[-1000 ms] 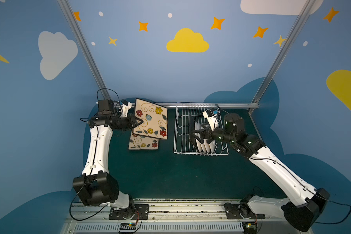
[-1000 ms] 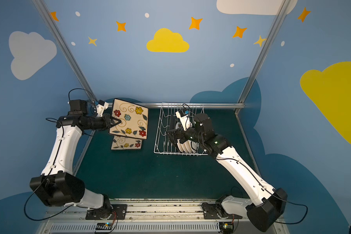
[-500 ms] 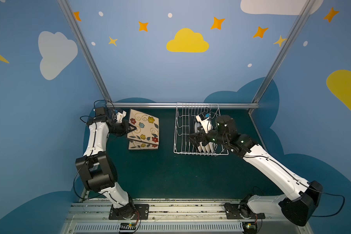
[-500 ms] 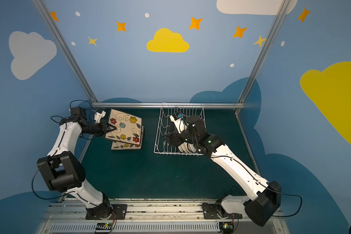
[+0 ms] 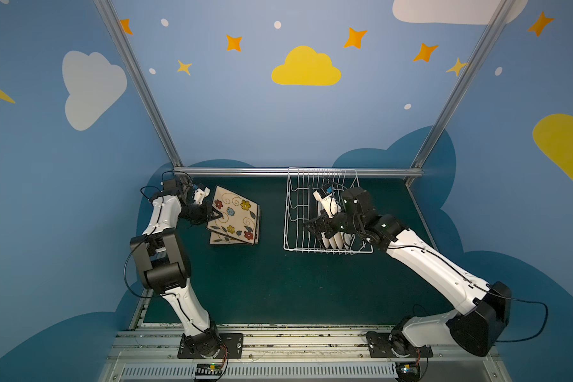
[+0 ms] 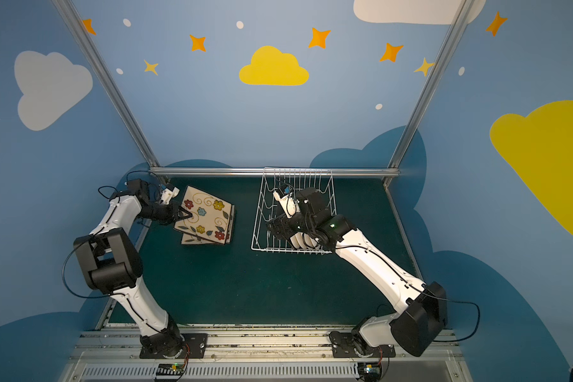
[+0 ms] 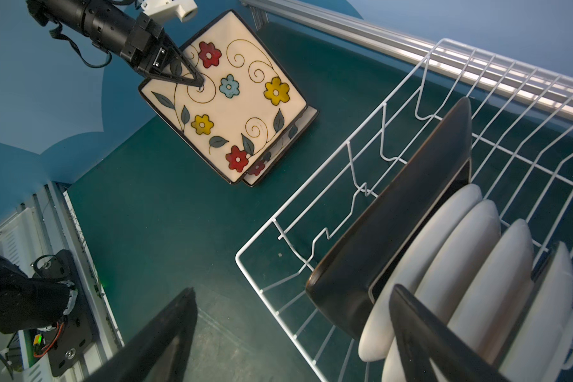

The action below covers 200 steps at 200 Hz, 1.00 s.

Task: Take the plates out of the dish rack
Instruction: 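Lower the plate onto the other flowered plate with left gripper while right gripper reaches rackward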

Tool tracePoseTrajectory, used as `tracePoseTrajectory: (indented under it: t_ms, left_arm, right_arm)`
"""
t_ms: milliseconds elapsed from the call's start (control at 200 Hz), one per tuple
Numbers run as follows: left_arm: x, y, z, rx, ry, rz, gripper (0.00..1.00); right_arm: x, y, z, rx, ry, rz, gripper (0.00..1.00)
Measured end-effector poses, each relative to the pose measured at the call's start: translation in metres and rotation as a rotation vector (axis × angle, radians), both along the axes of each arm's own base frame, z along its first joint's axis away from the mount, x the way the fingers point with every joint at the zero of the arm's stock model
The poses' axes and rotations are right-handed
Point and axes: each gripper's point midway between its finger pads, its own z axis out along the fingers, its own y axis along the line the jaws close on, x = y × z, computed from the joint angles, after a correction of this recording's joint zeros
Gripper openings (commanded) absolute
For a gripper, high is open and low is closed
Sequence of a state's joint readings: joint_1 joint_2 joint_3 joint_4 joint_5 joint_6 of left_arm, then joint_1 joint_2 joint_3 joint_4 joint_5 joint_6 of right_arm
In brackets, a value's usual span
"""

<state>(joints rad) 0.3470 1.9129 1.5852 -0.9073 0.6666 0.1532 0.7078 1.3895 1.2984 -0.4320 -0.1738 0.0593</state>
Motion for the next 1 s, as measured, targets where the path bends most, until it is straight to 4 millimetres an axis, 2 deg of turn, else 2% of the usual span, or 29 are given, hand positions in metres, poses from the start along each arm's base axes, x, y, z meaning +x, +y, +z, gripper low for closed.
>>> tracePoseTrajectory:
  t_ms: [195,591,751,1001]
  left_arm:
    - [0.003,0.001,-0.019,-0.015,0.035,-0.006,0.03]
    - [0.01,0.01,-0.03,-0.069,0.054,0.027,0.03]
    - [0.015,0.02,-0.039,-0.125,0.062,0.054,0.03]
    - [0.016,0.02,-0.042,-0.147,0.065,0.053,0.03]
  right_arm:
    - [0.003,0.003,0.005,-0.007,-0.01,0.001,0.9]
    - [-0.01,0.018,0.004,-0.024,-0.019,0.054,0.91]
    - [-0.011,0.018,0.004,-0.044,-0.029,0.056,0.91]
    - [-0.009,0.016,0.003,-0.057,-0.036,0.038,0.91]
